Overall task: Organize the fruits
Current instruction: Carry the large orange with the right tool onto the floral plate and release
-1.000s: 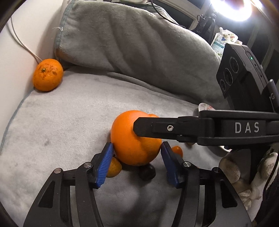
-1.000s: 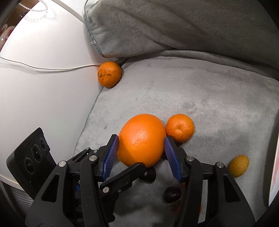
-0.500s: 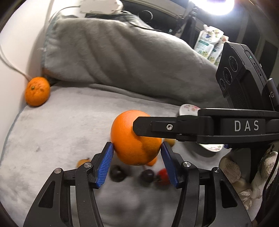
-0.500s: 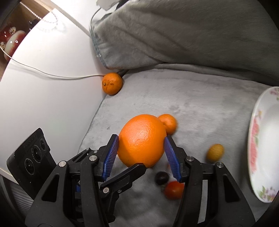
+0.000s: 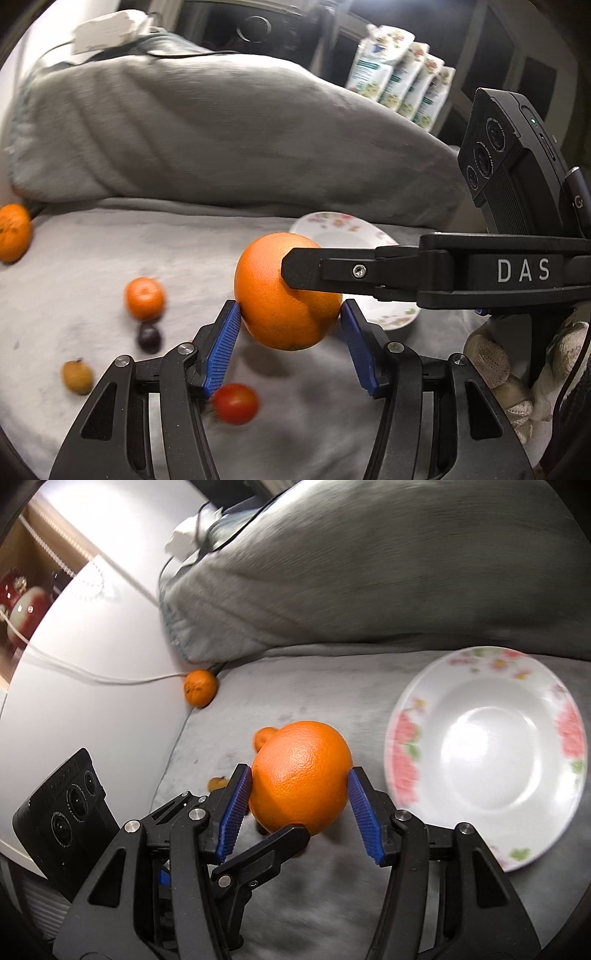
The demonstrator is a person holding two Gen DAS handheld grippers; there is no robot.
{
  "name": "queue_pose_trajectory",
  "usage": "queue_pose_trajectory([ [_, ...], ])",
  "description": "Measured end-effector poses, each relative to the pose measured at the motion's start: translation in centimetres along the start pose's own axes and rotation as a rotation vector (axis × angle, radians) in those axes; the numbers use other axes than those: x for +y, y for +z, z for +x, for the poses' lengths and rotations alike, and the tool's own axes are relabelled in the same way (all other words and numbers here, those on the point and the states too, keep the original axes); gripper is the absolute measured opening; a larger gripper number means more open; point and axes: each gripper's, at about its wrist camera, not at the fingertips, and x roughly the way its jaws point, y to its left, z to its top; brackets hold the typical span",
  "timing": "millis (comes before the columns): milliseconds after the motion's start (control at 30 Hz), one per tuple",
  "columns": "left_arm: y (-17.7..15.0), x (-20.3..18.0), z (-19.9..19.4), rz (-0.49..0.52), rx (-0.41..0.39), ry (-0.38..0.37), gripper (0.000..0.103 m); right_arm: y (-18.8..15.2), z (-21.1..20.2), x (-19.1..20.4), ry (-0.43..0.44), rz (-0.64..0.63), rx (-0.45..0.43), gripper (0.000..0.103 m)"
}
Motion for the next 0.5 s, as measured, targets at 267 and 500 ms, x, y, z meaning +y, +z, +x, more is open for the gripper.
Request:
queue_pose_trajectory([
  [267, 0.1, -2.7, 1.8, 0.039, 0.032, -0.051, 0.056, -0.2, -2.5, -3.5, -0.037, 0.053, -0.03, 0.057],
  [500, 0.4, -4.4, 3.6, 0.064, 0.064, -0.073, 0.055, 0.0, -3.5, -5.5, -0.065, 0.086, -0.046, 0.057],
])
